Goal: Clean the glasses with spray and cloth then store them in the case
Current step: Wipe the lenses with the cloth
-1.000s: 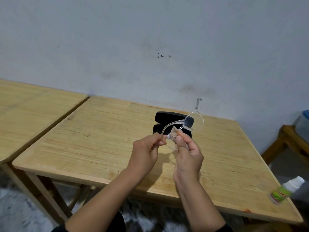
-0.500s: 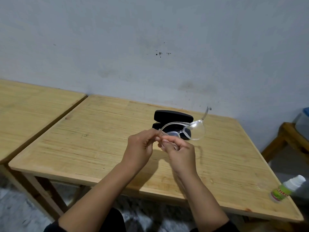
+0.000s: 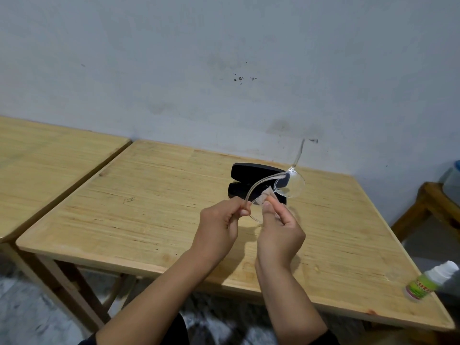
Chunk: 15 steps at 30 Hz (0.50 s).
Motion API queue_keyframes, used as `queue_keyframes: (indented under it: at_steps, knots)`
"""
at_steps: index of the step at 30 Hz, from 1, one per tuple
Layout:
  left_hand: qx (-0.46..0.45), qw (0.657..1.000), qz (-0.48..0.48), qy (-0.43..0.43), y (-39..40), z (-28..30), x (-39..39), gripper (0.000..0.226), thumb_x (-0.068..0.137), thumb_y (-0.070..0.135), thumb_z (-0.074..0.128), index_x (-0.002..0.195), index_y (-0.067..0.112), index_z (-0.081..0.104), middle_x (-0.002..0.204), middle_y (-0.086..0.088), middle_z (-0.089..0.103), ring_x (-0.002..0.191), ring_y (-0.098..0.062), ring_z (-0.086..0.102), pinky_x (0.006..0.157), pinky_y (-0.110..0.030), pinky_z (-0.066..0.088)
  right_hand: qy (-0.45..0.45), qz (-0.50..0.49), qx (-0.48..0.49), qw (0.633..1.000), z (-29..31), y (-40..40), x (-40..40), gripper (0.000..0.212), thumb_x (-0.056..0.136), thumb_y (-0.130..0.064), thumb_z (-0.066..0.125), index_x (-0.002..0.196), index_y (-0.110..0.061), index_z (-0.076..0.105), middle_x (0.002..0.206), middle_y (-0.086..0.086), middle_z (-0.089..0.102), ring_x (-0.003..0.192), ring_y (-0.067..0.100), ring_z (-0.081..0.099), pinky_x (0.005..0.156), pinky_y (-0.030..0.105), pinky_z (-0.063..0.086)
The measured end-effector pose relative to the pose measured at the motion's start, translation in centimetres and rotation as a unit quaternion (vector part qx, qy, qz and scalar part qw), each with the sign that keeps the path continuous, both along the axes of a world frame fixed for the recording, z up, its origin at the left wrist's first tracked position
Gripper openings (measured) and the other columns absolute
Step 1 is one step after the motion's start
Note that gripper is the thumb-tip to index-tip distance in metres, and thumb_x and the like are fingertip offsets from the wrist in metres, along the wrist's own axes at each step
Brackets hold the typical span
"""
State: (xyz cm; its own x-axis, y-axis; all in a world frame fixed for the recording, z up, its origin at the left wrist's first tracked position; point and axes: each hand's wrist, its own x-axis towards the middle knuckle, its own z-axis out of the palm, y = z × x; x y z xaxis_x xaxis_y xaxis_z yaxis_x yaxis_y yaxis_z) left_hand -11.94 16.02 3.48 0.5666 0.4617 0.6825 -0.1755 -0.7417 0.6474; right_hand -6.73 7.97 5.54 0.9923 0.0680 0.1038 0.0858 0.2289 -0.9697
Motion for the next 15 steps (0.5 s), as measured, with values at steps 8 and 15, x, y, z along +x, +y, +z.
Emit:
queue_keyframes:
  at_steps: [8, 15]
  knots:
    - [0.017, 1.0, -0.001, -0.011, -0.3, 0.5, 0.3, 0.022, 0.085, 0.009, 0.045, 0.083, 0.028, 0.056, 0.079, 0.001, 0.072, 0.074, -0.005, 0.065, 0.064, -0.015, 0.051, -0.066, 0.055, -0.103, 0.991, -0.3, -0.5, 0.5, 0.018, 0.084, -0.015, 0.066, 0.089, -0.031, 0.072, 0.096, -0.01, 0.073, 0.086, -0.003, 0.066, 0.074, 0.013, 0.052]
    - [0.023, 1.0, 0.004, -0.013, 0.6, 1.2, 0.1, 0.026, 0.083, 0.001, 0.05, 0.083, 0.024, 0.062, 0.081, 0.01, 0.065, 0.073, 0.013, 0.059, 0.063, 0.001, 0.038, -0.006, 0.155, -0.078, 0.985, 0.5, -0.9, 1.0, 0.019, 0.08, -0.007, 0.067, 0.079, -0.024, 0.076, 0.078, -0.003, 0.076, 0.078, 0.007, 0.072, 0.073, 0.021, 0.053]
